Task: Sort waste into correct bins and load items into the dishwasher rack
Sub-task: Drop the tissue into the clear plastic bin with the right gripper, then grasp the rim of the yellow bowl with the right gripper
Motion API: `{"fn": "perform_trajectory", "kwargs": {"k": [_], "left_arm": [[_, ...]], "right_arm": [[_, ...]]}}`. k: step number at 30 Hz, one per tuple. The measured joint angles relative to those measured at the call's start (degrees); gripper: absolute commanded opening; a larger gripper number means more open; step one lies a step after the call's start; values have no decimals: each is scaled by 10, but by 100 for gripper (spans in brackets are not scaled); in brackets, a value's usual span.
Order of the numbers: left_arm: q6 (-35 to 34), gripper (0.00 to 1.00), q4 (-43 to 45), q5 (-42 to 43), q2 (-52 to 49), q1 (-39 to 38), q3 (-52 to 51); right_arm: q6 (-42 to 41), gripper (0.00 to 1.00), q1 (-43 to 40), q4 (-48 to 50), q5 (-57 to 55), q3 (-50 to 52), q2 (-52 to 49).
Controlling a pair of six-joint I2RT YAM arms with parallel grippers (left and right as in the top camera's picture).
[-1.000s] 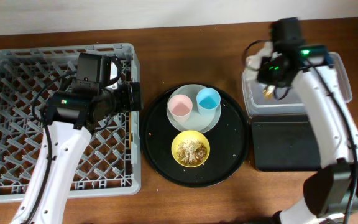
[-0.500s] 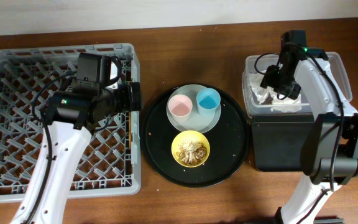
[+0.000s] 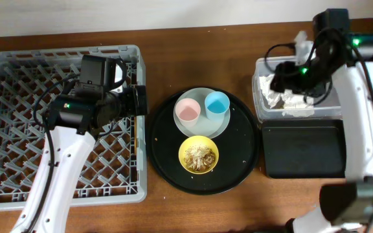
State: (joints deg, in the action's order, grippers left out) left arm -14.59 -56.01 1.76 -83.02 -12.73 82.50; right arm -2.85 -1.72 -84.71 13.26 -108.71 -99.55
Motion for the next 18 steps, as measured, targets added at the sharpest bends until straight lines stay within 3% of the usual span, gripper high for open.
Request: {"fn": "perform_trajectory", "kwargs": {"k": [6, 11, 18], "left_arm": [[0, 99, 0, 0, 0, 0, 0], [0, 99, 0, 0, 0, 0, 0], [0, 99, 0, 0, 0, 0, 0]], "right_arm": [[33, 26, 135, -61, 23, 8, 22], [33, 27, 267, -17, 27, 107, 21], [-3, 27, 408, 202, 28, 303, 18]]}}
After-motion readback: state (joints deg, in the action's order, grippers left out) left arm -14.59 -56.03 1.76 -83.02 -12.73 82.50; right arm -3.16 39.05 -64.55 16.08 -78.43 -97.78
